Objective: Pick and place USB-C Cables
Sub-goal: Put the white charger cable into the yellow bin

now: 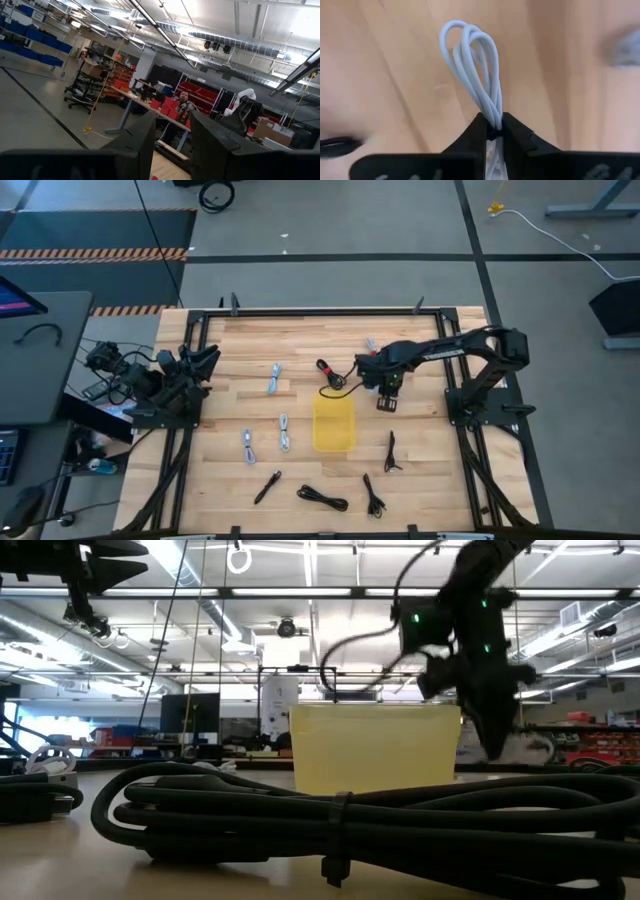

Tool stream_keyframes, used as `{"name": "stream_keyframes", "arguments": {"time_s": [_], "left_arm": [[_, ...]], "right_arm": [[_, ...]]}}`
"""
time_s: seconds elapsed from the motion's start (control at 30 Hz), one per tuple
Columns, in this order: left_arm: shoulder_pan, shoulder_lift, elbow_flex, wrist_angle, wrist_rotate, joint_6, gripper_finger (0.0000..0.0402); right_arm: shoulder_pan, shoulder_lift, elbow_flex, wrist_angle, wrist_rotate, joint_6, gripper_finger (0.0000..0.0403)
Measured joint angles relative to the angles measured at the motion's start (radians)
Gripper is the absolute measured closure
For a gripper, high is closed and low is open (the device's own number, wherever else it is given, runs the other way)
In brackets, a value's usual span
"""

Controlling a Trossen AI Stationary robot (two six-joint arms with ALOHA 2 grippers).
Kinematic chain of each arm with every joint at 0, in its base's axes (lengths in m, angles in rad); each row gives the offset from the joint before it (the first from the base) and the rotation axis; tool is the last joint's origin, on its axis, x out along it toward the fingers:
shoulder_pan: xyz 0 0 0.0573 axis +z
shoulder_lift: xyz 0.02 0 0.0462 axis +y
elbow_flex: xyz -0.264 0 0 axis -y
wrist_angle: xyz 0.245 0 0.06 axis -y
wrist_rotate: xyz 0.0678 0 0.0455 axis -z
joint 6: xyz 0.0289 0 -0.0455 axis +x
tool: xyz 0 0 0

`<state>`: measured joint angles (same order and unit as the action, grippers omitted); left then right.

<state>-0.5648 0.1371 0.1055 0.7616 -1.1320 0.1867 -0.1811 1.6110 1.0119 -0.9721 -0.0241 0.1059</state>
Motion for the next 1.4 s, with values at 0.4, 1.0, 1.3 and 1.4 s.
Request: {"name": "stream_keyframes", "arguments": {"time_s": [0.4,1.0,1.3,1.4], "left_arm": [[0.000,0.000,0.000,0.000,0.000,-0.021,0.0271],[0.000,0.000,-0.001,-0.001,0.000,-0.019,0.0271],[0.000,0.000,-0.001,-0.007,0.000,-0.018,0.0271],[0.000,0.000,-0.001,-0.007,0.000,-0.018,0.0271]], "right_arm": [[0.120,-0.201,0.403,0.045,0.012,0.410,0.0366],[0.367,-0.061,0.426,0.342,0.262,1.025,0.0366],[0.377,0.139,0.426,0.304,0.242,1.251,0.0366],[0.376,0.195,0.426,0.251,0.188,1.330,0.0366]]}}
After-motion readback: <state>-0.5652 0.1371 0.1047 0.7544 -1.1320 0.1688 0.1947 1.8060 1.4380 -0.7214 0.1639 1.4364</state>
